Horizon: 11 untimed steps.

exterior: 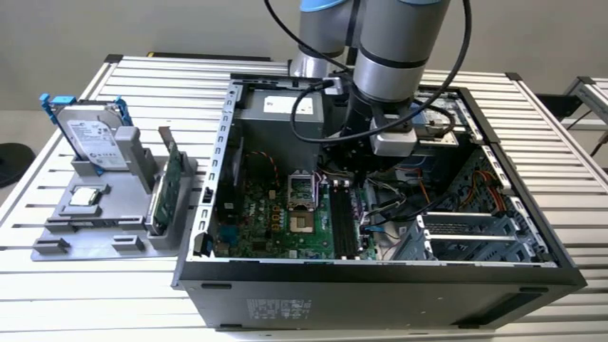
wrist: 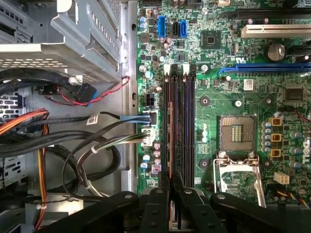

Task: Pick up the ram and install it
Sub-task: 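Insert the ram into the slot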

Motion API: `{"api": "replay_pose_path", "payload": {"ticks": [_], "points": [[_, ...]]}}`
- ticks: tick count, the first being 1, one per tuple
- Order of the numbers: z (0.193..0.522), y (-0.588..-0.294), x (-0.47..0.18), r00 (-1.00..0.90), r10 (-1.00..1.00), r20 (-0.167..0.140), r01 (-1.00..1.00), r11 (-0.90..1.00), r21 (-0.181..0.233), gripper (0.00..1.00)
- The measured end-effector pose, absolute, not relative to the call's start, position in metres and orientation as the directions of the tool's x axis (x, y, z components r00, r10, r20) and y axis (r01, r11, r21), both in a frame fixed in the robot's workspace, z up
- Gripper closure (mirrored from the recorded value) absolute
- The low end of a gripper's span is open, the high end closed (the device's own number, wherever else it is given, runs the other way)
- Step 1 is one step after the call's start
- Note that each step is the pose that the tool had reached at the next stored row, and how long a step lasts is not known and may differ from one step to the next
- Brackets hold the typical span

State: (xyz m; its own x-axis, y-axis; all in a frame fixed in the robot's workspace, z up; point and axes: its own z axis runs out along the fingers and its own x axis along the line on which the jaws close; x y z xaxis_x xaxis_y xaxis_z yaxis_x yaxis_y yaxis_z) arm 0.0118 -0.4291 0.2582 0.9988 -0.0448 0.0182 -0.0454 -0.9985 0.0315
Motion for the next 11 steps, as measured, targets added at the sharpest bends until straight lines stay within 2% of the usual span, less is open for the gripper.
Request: {"api": "replay_pose_path", "payload": {"ticks": [11], "points": [[0.253,-0.44,0.012,0.999,-0.045,0.019,-0.045,-0.998,0.04,1.0]]}}
